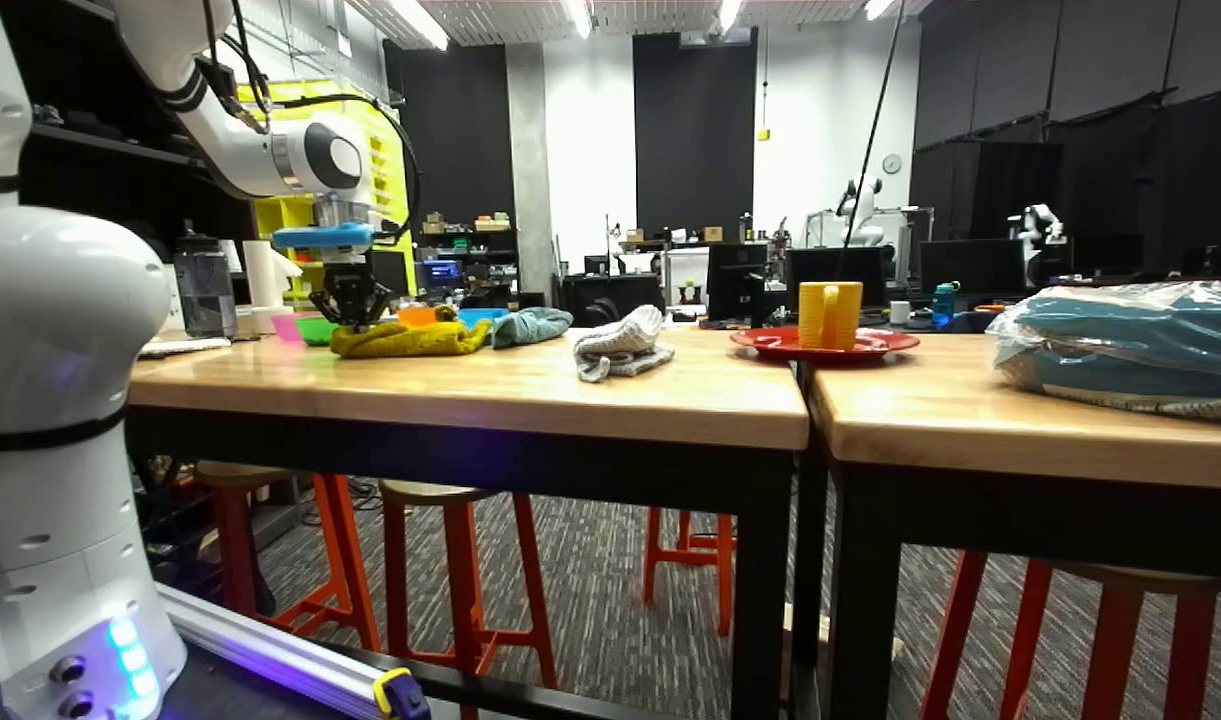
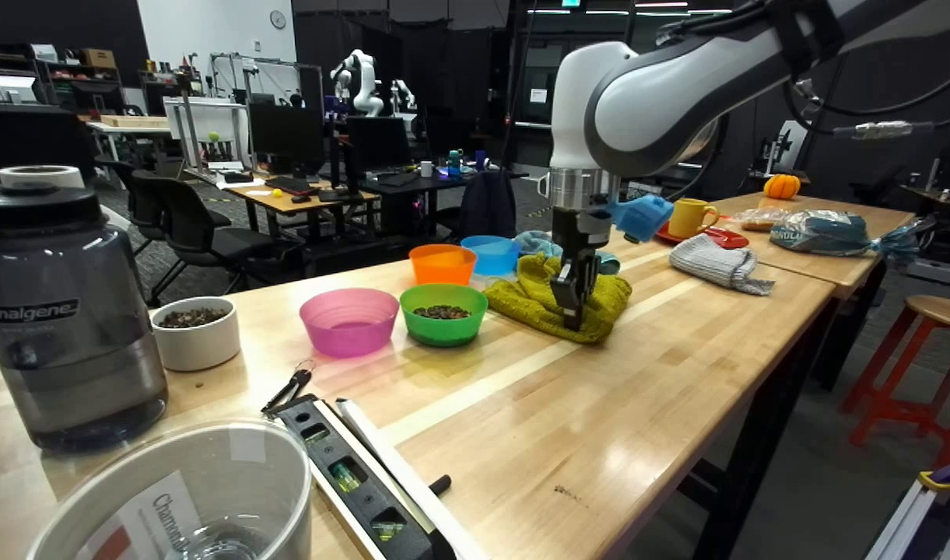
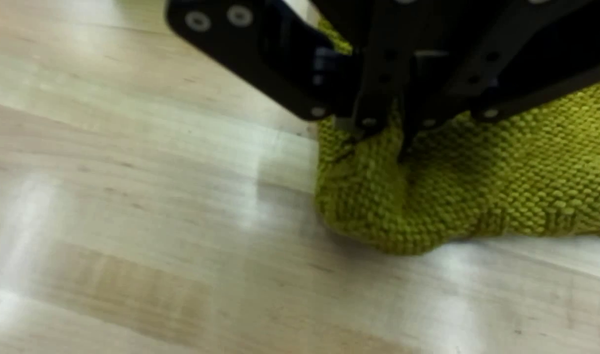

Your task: Fold the green thing

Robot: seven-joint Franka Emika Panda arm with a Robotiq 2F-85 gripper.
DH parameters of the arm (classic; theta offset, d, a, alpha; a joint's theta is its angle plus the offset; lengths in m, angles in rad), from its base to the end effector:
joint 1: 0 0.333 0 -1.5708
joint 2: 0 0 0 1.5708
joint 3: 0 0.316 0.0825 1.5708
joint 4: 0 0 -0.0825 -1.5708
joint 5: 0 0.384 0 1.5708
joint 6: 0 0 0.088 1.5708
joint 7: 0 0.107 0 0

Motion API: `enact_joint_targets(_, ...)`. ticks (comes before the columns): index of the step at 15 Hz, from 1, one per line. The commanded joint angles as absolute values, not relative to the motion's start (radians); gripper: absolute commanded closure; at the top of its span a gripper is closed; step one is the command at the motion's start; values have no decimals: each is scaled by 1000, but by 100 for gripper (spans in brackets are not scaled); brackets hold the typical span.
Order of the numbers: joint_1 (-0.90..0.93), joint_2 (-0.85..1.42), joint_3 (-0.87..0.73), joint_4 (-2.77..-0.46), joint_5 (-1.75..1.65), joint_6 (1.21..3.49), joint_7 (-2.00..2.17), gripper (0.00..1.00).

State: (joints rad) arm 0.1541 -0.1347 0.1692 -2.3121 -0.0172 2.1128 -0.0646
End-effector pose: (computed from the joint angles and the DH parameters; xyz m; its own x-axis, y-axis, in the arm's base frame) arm 0.4579 0.1532 0.3927 0.9212 0.3829 -0.0689 0.3856 -0.9221 0.0323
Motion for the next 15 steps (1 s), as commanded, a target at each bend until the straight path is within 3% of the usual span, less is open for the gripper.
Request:
enact_joint_targets(1,183,-204,186,-2385,3,2082,-53,98)
enact_joint_targets(15,320,-402,276,-2576,109,2052,-6,98)
